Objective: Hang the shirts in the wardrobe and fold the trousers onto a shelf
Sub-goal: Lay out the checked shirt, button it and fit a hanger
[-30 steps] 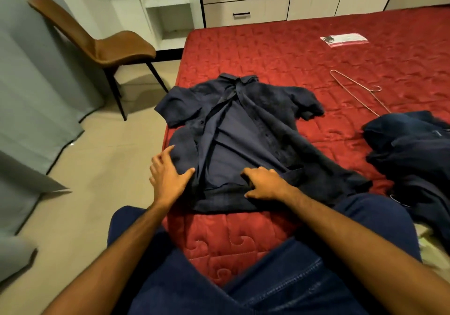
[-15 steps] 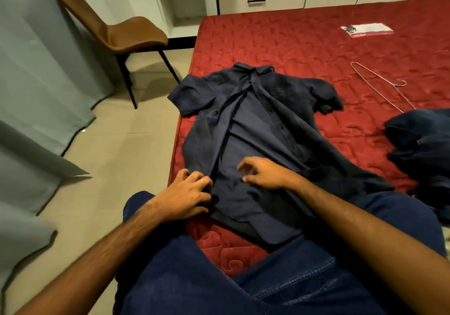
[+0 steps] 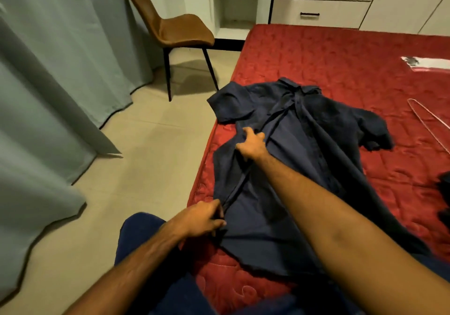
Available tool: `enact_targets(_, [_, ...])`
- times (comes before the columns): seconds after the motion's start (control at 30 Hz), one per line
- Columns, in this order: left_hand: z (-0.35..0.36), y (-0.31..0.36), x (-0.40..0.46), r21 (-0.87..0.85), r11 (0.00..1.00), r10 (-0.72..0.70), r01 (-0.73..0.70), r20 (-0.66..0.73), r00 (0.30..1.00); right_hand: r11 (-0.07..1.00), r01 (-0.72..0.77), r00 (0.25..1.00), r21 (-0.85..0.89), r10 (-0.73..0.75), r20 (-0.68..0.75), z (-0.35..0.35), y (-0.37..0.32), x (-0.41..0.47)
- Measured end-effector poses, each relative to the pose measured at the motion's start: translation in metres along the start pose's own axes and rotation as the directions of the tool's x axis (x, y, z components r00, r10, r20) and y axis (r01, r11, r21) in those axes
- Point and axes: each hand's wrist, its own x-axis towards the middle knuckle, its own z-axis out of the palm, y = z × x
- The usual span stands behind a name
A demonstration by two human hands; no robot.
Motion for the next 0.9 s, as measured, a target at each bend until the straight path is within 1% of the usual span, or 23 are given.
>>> enact_targets(0.03, [0.001,-0.002,0.003,-0.086,0.995,-0.044,0.043,-0.003,0.999,0.988,-0.050,0.998,0.145,0.056,-0.034,-0.001,0.003,0.004])
enact_targets(0.07, [0.002,-0.003,0.005,-0.146,0.986,-0.082,0.080,-0.009,0.997,0.966,-0.078,0.994,0.245,0.094,-0.053,-0.003,0.005,0.007])
enact_targets(0.13, [0.005,-0.003,0.009,-0.189,0.973,-0.139,0.130,-0.035,0.990,0.943,-0.043,0.995,0.330,0.071,-0.073,-0.004,0.010,0.014])
enact_targets(0.2, [0.010,-0.005,0.014,-0.147,0.975,-0.179,0.165,-0.087,0.980,0.921,0.042,0.996,0.386,-0.009,-0.086,-0.004,0.014,0.017])
enact_targets(0.23, [0.011,-0.006,0.017,-0.102,0.977,-0.199,0.188,-0.119,0.973,0.904,0.074,0.994,0.422,-0.031,-0.109,-0.006,0.017,0.013])
enact_targets(0.3, [0.011,-0.006,0.019,-0.014,0.980,-0.198,0.199,-0.193,0.961,0.859,0.131,0.985,0.495,-0.056,-0.163,-0.020,0.024,-0.005])
enact_targets(0.37, [0.013,-0.003,0.018,0.031,0.980,-0.182,0.194,-0.234,0.955,0.876,0.175,0.972,0.450,-0.080,-0.222,-0.040,0.041,-0.042])
enact_targets(0.4, [0.016,0.000,0.016,0.059,0.979,-0.177,0.197,-0.249,0.952,0.909,0.169,0.968,0.380,-0.082,-0.236,-0.053,0.055,-0.065])
enact_targets(0.43, [0.019,0.001,0.014,0.115,0.972,-0.169,0.206,-0.271,0.947,0.933,0.148,0.973,0.327,-0.077,-0.220,-0.064,0.073,-0.088])
enact_targets(0.47, [0.021,0.003,0.012,0.198,0.961,-0.126,0.195,-0.315,0.941,0.944,0.096,0.986,0.316,-0.047,-0.159,-0.075,0.092,-0.112])
enact_targets(0.5, [0.022,0.005,0.010,0.294,0.943,-0.036,0.157,-0.378,0.925,0.930,0.015,0.999,0.367,0.002,-0.045,-0.084,0.112,-0.133])
enact_targets(0.53, [0.021,0.005,0.008,0.410,0.907,0.091,0.100,-0.421,0.903,0.907,-0.090,0.992,0.412,0.048,0.113,-0.092,0.127,-0.155])
enact_targets(0.57, [0.020,0.007,0.006,0.522,0.852,0.219,0.042,-0.428,0.877,0.902,-0.185,0.963,0.391,0.087,0.256,-0.096,0.141,-0.173])
enact_targets(0.6, [0.018,0.007,0.004,0.603,0.798,0.305,0.013,-0.422,0.854,0.933,-0.230,0.928,0.277,0.124,0.353,-0.098,0.151,-0.186])
enact_targets(0.63, [0.016,0.011,0.003,0.651,0.759,0.346,0.009,-0.415,0.842,0.961,-0.243,0.893,0.132,0.168,0.418,-0.100,0.158,-0.199])
enact_targets(0.67, [0.013,0.014,0.002,0.677,0.735,0.347,0.033,-0.417,0.840,0.973,-0.232,0.863,0.002,0.205,0.462,-0.099,0.160,-0.208])
enact_targets(0.7, [0.012,0.017,0.001,0.688,0.723,0.319,0.065,-0.416,0.852,0.972,-0.223,0.843,-0.079,0.233,0.485,-0.097,0.162,-0.213])
enact_targets(0.73, [0.011,0.022,-0.003,0.689,0.720,0.287,0.082,-0.403,0.869,0.967,-0.226,0.834,-0.117,0.254,0.490,-0.095,0.163,-0.217])
enact_targets(0.83, [0.011,0.021,-0.012,0.645,0.764,0.236,0.028,-0.320,0.917,0.963,-0.242,0.835,-0.123,0.271,0.478,-0.092,0.164,-0.217])
enact_targets(0.87, [0.008,0.020,-0.018,0.625,0.780,0.236,-0.018,-0.268,0.934,0.963,-0.242,0.843,-0.121,0.270,0.464,-0.093,0.164,-0.214])
enact_targets(0.9, [0.003,0.020,-0.025,0.621,0.779,0.280,-0.089,-0.216,0.935,0.965,-0.235,0.855,-0.117,0.262,0.447,-0.094,0.165,-0.211])
